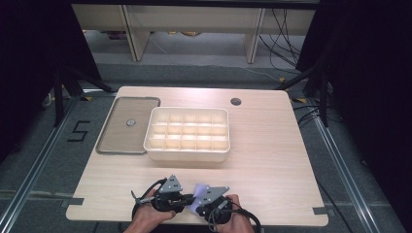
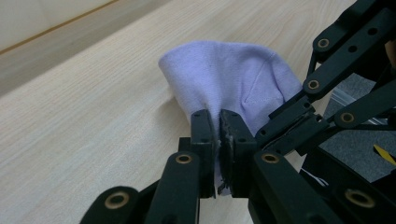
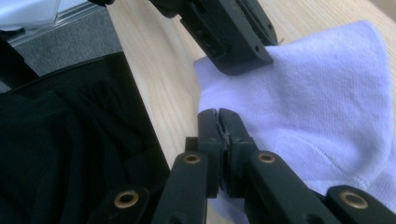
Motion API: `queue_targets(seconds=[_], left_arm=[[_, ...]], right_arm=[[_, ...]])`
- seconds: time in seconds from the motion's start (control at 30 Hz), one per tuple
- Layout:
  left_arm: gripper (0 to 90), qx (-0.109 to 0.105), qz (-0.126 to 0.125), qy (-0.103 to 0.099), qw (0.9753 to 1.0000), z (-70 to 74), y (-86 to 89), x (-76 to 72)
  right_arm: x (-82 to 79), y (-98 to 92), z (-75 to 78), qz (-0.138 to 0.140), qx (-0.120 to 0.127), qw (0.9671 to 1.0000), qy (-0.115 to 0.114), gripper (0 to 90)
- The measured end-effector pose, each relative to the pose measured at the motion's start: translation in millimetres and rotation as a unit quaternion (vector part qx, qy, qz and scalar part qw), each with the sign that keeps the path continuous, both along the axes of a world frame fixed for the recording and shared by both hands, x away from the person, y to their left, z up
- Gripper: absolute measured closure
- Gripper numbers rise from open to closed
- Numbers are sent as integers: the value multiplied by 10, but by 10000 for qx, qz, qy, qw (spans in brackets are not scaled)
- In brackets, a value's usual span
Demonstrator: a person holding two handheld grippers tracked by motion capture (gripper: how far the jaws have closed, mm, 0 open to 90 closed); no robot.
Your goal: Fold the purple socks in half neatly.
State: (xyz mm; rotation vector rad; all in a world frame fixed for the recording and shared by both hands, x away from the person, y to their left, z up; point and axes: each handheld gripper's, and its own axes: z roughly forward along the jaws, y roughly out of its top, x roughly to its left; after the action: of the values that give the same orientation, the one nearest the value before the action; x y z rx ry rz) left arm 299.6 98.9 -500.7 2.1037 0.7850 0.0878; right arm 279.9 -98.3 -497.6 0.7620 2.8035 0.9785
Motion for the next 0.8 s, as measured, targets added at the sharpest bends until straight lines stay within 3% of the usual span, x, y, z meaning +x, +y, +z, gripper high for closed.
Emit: queue_targets(seconds=[0.07, 0.2, 0.37, 0.4, 0.43, 0.53, 0.7, 0.8], left_arm=[[839, 17, -31, -24, 10000, 6, 5, -1], [839, 84, -97, -94, 9999, 14, 8, -5], [839, 74, -17, -32, 10000, 21, 10, -8], [839, 176, -74, -72, 9998, 27, 25, 8], [839, 74, -24, -34, 10000, 28, 16, 3], [839, 33, 8, -6, 10000, 36, 22, 10], [841, 49, -16, -43, 10000, 37, 31, 48], [841, 58, -13, -33, 10000, 41, 31, 60]], right_arm=[[19, 8, 0, 146, 18, 9998, -120, 883], [45, -28, 26, 89, 82, 9998, -150, 892], [147, -117, 142, -298, 215, 9987, -357, 900], [183, -129, 144, -367, 230, 9979, -479, 900], [219, -143, 153, -404, 213, 9977, -506, 900], [336, -160, 114, -497, 170, 9965, -649, 900], [477, -176, -3, -622, 138, 9965, -539, 900], [488, -186, 14, -618, 56, 9967, -516, 900]])
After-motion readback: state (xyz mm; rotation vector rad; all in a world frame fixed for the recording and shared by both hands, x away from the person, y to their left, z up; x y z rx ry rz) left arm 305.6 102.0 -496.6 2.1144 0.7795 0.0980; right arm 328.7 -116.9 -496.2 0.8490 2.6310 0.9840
